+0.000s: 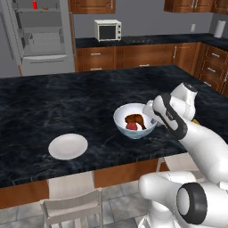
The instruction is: Pick the chicken drumstick and bell pepper from their plates and place them in the bowl. Then put the bowl in the fridge.
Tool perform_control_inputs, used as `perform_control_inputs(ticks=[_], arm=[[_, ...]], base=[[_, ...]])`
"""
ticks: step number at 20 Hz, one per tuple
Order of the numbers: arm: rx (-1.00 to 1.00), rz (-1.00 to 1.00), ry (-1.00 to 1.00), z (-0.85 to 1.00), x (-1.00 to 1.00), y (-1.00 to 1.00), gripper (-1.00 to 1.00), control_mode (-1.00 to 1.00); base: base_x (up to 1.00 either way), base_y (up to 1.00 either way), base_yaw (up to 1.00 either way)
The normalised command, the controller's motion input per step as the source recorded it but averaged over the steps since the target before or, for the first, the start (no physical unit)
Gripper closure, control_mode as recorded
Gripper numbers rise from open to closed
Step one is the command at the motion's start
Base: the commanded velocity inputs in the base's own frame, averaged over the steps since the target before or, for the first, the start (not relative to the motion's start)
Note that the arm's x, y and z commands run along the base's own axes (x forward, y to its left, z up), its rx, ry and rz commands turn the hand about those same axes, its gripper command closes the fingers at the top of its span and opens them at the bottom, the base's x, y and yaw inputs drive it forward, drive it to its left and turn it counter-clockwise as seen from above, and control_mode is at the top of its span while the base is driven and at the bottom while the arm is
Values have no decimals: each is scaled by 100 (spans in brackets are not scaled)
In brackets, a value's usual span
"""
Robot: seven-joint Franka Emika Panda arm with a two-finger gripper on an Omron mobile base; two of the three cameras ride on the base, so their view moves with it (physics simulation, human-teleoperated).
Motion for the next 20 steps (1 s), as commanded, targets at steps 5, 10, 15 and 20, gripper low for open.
perform_control_inputs(ticks=[5,10,15,20], arm=[[2,0,3,0,0,1,100,-100],[0,0,0,0,0,0,100,-100],[0,0,0,0,0,0,100,-100],[0,0,0,0,0,0,100,100]], base=[[0,0,0],[0,0,0],[0,0,0],[0,0,0]])
